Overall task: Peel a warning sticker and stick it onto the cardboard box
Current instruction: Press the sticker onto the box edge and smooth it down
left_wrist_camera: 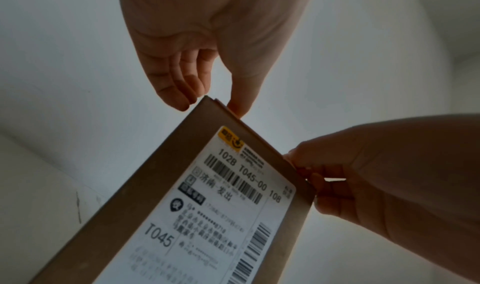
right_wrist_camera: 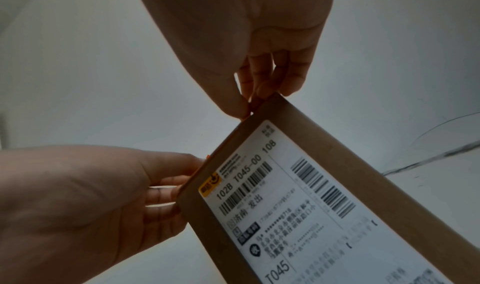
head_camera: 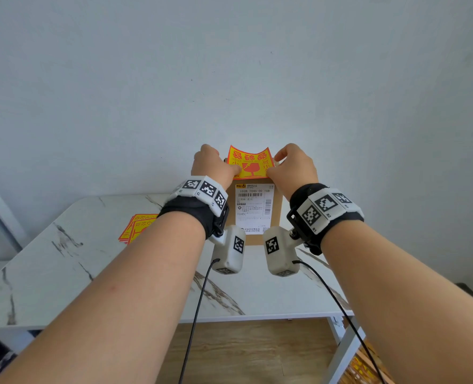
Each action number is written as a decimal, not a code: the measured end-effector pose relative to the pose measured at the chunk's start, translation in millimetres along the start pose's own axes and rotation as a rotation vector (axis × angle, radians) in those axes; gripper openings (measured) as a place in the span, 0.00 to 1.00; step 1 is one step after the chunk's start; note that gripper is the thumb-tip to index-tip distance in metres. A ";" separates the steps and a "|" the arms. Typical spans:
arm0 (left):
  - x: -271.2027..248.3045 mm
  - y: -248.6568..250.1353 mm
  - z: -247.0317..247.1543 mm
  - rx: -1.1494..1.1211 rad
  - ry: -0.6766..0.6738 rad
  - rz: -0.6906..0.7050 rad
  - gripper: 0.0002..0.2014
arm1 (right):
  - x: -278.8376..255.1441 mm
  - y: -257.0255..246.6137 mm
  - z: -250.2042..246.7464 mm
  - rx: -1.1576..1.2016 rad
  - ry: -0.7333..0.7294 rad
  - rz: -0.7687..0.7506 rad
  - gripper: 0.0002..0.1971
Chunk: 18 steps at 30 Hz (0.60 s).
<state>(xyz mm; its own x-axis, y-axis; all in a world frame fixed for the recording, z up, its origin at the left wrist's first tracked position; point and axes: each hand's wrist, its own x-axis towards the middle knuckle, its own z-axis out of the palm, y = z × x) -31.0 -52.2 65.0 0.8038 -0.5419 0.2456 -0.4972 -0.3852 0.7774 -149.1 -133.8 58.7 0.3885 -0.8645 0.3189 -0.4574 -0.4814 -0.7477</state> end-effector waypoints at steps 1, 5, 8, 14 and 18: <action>0.1 -0.6 -1.2 0.009 0.001 0.001 0.32 | 0.4 -0.3 0.4 0.009 -0.007 0.001 0.12; -1.3 -2.1 -0.9 0.065 0.033 0.087 0.25 | 0.6 -1.1 2.8 0.010 -0.026 0.014 0.10; -1.3 -3.0 2.4 0.077 0.017 0.143 0.16 | -1.4 -2.2 4.8 -0.012 -0.006 0.036 0.11; -2.4 -9.7 4.4 0.025 -0.047 0.130 0.08 | -5.7 -0.3 5.5 0.080 -0.005 0.154 0.20; -12.3 -9.3 2.9 0.023 -0.008 0.141 0.04 | -11.8 -0.5 7.4 0.113 -0.060 0.164 0.15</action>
<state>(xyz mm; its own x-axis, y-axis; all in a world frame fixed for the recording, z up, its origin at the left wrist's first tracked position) -37.2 -44.1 53.0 0.7232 -0.5974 0.3466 -0.6120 -0.3217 0.7225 -147.5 -122.2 51.0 0.3644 -0.9182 0.1551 -0.4272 -0.3129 -0.8483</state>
